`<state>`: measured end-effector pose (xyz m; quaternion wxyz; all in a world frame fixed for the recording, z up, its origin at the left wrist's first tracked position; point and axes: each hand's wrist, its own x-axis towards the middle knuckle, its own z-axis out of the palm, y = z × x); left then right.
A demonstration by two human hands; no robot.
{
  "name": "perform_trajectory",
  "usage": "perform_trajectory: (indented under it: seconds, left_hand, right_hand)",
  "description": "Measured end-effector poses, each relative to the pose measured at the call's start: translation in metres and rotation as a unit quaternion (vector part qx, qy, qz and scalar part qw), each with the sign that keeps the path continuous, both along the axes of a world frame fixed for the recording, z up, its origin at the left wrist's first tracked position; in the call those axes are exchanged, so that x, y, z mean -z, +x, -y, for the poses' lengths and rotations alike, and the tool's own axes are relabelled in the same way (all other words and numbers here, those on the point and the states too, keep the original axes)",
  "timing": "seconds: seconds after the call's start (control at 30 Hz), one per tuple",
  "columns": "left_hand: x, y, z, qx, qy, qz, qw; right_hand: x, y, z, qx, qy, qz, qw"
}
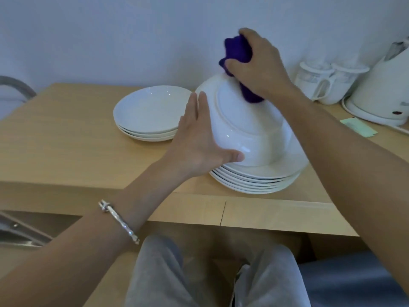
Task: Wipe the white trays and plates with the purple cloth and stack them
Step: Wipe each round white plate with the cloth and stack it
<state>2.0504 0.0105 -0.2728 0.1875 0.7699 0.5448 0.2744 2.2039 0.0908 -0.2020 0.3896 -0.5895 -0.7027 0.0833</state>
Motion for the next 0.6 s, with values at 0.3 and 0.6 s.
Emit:
perform_trajectory:
  seconds: [0.3, 0.6]
  left_hand:
    - [0.005, -0.002, -0.004, 0.006, 0.001, 0.020, 1.000]
    - [0.004, -0.001, -0.001, 0.035, 0.042, 0.085, 0.995]
  right_hand:
    - [0.050, 0.057, 0.075, 0.074, -0.014, -0.145, 0.987]
    - [0.040, -0.032, 0.076, -0.108, 0.069, -0.012, 0.992]
